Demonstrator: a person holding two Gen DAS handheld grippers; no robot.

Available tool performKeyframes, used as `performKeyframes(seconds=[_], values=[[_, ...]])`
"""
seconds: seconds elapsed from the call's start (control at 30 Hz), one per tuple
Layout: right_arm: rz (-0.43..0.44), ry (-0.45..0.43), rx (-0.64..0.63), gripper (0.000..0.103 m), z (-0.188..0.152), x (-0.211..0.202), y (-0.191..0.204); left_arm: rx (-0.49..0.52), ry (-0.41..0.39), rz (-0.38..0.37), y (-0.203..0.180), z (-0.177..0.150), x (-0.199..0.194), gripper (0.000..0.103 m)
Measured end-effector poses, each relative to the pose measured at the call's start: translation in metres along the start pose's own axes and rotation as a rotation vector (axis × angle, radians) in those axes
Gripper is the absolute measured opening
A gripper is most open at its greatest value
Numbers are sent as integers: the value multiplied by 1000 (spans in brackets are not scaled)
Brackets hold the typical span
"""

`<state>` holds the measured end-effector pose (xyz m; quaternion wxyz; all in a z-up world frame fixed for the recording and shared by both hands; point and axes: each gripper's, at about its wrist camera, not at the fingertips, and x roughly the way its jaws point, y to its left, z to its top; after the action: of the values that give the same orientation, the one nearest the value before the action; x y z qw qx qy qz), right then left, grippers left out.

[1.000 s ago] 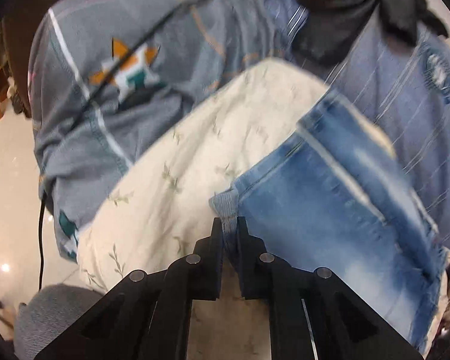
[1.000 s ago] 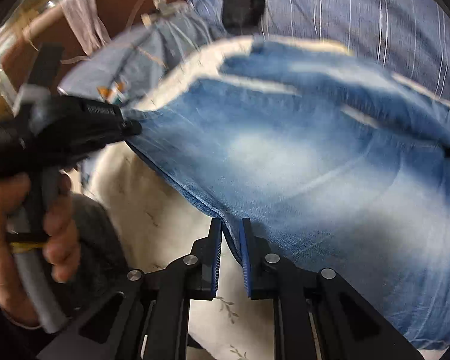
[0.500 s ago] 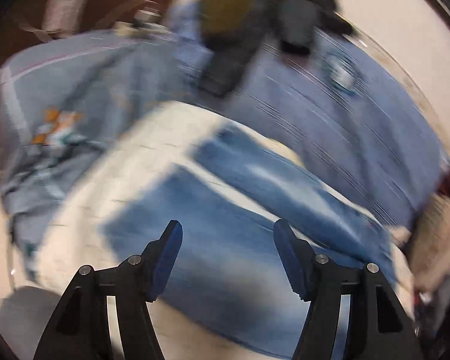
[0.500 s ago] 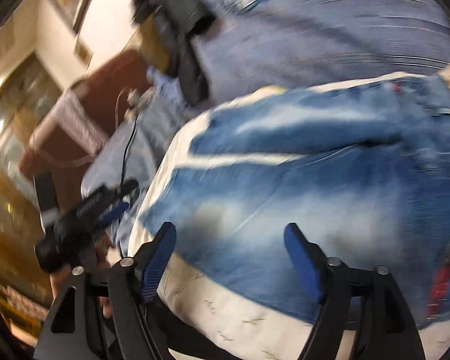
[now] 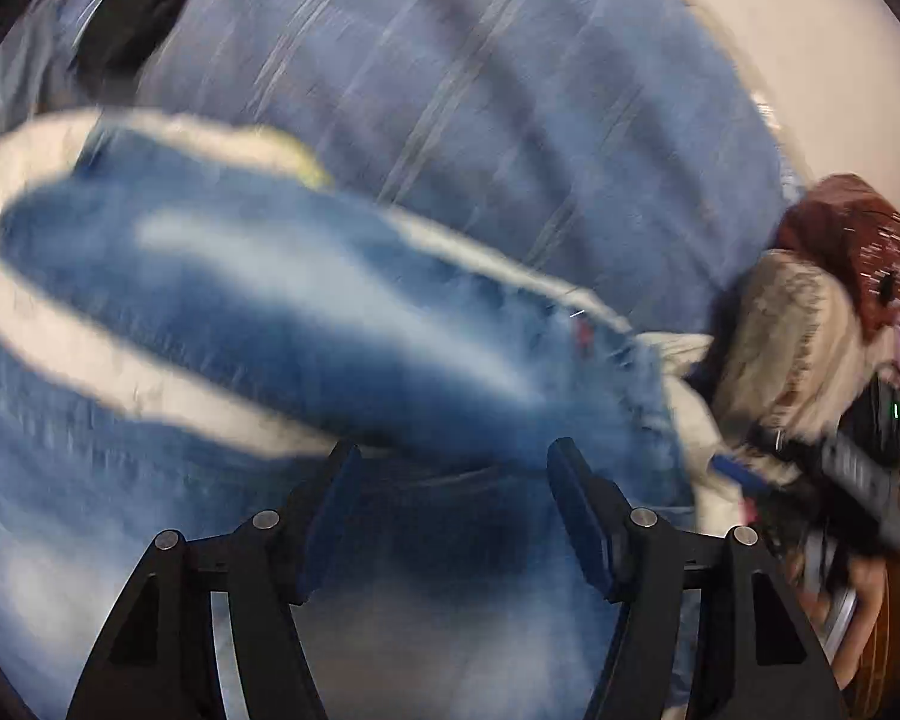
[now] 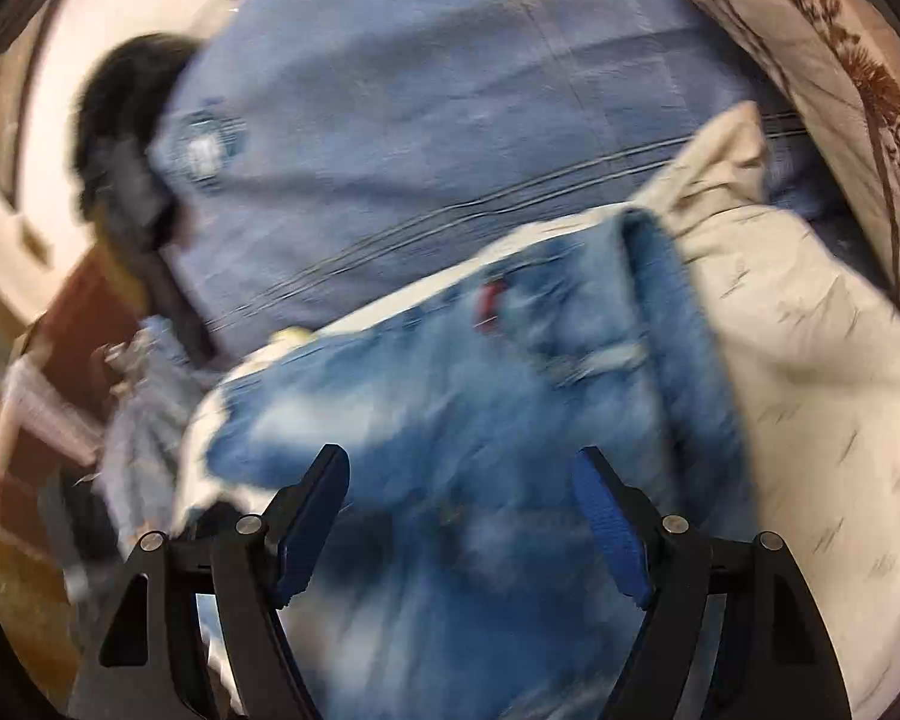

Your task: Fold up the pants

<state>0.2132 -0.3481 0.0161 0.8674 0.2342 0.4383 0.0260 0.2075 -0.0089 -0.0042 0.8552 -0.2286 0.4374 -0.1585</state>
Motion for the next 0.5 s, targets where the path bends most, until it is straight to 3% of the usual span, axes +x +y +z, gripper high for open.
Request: performKeyframes(seconds=[0.1, 0.17, 0.3, 0.33, 0.37, 0.4, 0.5], values=[[-31, 21, 54, 73, 32, 28, -23, -48, 50, 8, 12, 4, 15, 63], [-90, 21, 87, 66, 58, 49, -32, -61, 57, 11, 13, 11, 21, 63], [-255, 39, 118, 64, 89, 83, -43, -69, 40, 13, 13, 11, 21, 63], [-275, 62, 115, 52, 92, 92, -42, -71, 39, 10, 13, 11, 20, 63], [-268, 83, 107, 29, 93, 99, -42, -71, 36, 4, 13, 10, 19, 63], [-263, 79, 95, 13, 92, 97, -38, -68, 32, -2, 12, 8, 14, 63], [-227, -35, -20, 10, 79, 55, -6, -59, 12, -18, 10, 7, 0, 63]])
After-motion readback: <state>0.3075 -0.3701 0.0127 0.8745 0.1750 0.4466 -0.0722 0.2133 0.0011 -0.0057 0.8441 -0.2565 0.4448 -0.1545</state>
